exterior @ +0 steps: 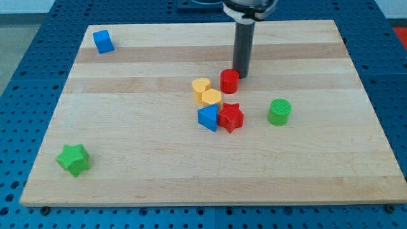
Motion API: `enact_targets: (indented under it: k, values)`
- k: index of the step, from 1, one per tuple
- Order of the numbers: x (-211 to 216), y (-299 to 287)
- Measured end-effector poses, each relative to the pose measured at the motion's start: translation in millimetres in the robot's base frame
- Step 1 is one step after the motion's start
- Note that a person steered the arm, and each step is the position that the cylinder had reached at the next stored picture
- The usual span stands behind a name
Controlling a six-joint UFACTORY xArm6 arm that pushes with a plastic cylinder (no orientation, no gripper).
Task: Move the red circle to the left center
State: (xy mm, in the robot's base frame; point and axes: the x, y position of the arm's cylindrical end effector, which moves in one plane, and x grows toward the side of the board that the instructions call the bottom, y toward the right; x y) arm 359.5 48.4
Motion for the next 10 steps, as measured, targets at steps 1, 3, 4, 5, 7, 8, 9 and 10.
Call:
enact_targets:
  k: [1, 3, 4, 5, 7, 8, 9, 10]
  values:
    - [-11, -23]
    - [-15, -17]
    - [-2, 54]
    - [38, 67]
    - [42, 20]
    - [42, -6]
    - [39, -26]
    - [16, -41]
